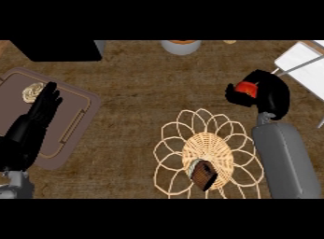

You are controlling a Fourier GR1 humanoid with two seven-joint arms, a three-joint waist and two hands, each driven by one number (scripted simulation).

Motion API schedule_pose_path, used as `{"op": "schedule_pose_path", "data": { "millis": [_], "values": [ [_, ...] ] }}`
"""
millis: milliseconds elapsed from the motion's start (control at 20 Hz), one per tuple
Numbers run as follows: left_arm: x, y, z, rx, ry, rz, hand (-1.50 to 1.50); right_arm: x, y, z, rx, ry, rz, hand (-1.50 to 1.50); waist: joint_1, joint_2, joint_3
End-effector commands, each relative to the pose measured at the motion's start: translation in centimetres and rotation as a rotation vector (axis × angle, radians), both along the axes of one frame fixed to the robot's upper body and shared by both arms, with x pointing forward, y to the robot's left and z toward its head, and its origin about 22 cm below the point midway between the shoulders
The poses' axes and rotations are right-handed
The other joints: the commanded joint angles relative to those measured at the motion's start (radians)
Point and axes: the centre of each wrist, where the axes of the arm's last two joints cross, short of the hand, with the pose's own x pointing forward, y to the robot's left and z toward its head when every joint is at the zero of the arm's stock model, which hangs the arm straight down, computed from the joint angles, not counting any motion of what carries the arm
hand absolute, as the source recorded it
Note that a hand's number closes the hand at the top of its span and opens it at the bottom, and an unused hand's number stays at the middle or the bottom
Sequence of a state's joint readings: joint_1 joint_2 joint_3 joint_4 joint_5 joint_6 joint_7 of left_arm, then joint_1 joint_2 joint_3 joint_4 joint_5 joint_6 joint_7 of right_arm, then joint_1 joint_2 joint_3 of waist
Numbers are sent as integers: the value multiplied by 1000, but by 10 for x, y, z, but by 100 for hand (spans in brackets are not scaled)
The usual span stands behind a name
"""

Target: Pick the tomato from the placemat and place it in the tiered shelf

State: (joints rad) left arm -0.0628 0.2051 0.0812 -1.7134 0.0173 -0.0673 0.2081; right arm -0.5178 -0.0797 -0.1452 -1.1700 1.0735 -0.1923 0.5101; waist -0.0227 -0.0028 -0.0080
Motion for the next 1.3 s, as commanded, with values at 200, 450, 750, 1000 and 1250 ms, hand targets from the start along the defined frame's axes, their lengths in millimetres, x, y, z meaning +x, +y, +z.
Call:
{"op": "schedule_pose_path", "data": {
  "millis": [200,450,750,1000,1250],
  "values": [
    [4,-15,-4,-8,7,-73,0,41,32,94,-92,-281,-573,150,63,9,-2],
    [11,-16,0,2,-7,-86,0,66,67,161,-171,-346,-748,150,82,16,3],
    [6,-14,-12,1,-21,-81,0,85,70,208,-178,-350,-807,150,82,19,6],
    [14,-12,9,-2,-17,-92,0,98,39,219,-173,-389,-821,150,80,22,8],
    [14,-13,7,-8,-40,-99,0,89,21,241,51,-689,-749,150,89,29,12]
  ]
}}
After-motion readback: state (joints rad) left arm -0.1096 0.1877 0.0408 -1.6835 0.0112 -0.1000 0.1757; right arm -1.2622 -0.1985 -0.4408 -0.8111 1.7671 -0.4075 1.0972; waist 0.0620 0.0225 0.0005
